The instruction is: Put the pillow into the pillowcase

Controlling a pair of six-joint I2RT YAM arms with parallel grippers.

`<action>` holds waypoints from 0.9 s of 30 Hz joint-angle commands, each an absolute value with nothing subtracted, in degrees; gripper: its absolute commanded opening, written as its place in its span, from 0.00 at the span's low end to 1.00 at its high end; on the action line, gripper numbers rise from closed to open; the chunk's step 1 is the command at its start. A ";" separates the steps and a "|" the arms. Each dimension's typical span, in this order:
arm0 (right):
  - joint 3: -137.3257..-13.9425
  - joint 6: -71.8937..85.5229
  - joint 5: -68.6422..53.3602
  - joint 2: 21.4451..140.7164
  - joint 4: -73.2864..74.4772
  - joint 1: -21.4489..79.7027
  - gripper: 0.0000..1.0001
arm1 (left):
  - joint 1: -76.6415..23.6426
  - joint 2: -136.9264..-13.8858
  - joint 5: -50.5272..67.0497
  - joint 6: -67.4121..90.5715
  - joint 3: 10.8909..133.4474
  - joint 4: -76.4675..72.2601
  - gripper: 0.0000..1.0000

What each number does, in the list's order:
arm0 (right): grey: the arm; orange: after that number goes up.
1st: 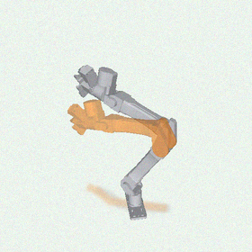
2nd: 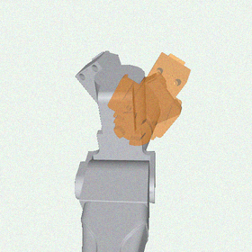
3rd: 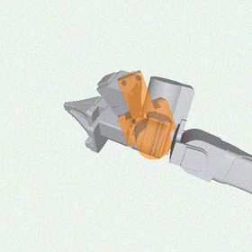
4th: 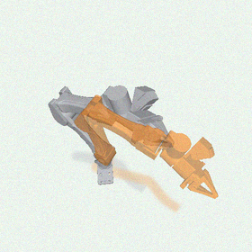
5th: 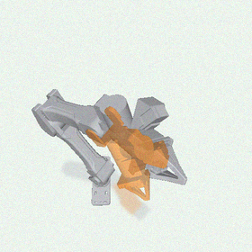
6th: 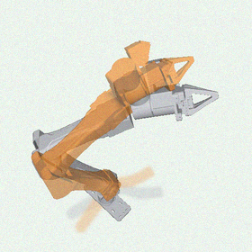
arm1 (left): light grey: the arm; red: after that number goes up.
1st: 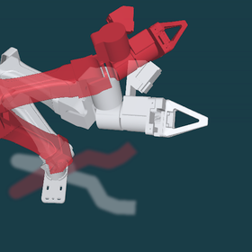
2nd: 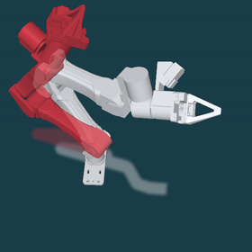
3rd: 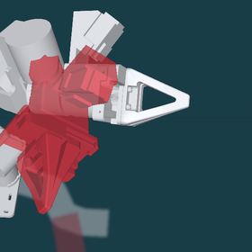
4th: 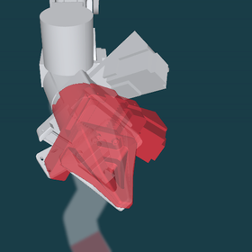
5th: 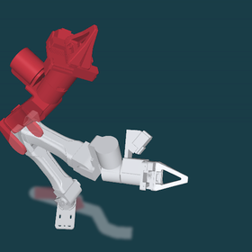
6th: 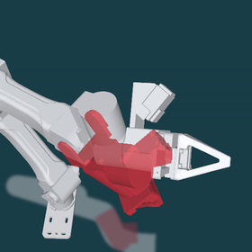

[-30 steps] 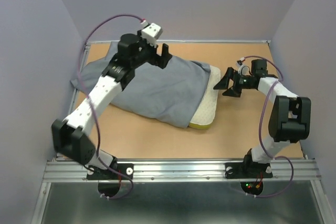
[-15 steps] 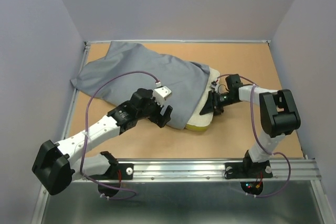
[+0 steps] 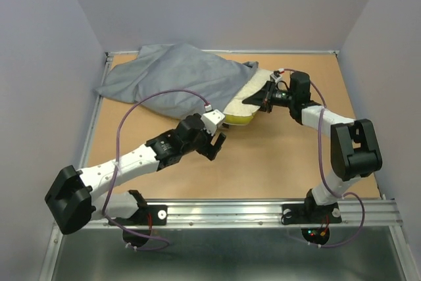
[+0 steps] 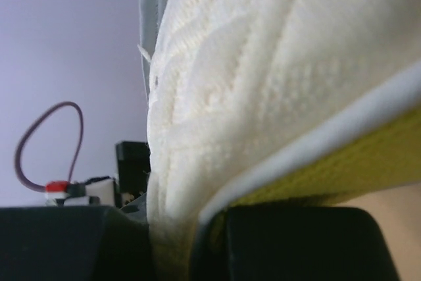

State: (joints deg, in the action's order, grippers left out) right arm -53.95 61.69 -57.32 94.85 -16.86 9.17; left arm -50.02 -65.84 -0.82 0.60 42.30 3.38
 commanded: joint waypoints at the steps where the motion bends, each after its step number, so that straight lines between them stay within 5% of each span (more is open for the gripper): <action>1: -56.95 73.82 -50.64 91.06 -32.96 9.75 0.00 | -51.50 -69.68 -7.20 6.23 45.61 -1.39 0.91; 17: -54.23 85.95 -46.05 87.19 -39.46 11.86 0.00 | -48.79 -84.46 -24.16 14.85 53.17 -19.60 0.93; 27: -52.47 84.12 -45.79 86.31 -39.29 11.95 0.01 | -42.89 -81.66 -14.20 10.64 50.98 -20.38 0.39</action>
State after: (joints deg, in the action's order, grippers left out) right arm -53.15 85.08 -47.11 89.69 -31.59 11.84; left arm -44.42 -85.86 -20.14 12.97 50.98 -16.51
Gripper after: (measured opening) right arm 0.162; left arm 0.478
